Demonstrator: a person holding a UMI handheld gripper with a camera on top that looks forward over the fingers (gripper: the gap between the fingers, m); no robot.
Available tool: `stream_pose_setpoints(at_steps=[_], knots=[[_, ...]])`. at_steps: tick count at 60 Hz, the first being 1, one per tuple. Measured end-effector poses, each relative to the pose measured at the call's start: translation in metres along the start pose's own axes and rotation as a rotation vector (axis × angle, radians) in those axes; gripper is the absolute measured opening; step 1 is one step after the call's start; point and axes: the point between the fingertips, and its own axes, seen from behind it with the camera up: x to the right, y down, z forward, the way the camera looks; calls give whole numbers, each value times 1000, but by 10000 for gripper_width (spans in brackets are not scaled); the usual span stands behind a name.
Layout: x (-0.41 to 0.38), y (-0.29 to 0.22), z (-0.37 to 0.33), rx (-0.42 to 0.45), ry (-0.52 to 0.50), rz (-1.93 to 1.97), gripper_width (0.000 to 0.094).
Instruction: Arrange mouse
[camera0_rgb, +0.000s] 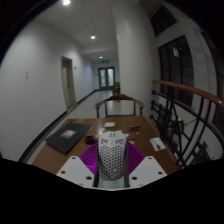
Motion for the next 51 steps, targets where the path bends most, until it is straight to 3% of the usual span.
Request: stream_pose_setpoints(at_steps=[7, 16, 22, 33, 40, 51], knots=[[-67, 62, -5, -78, -70, -39, 341], [-87, 152, 11, -251, -54, -78, 339], [-85, 181, 14, -303, -41, -83, 342], [-83, 191, 15, -342, -88, -109, 526], [-82, 191, -18, -356, -182, -227, 789], [-46, 179, -94, -321, -237, -232, 828]])
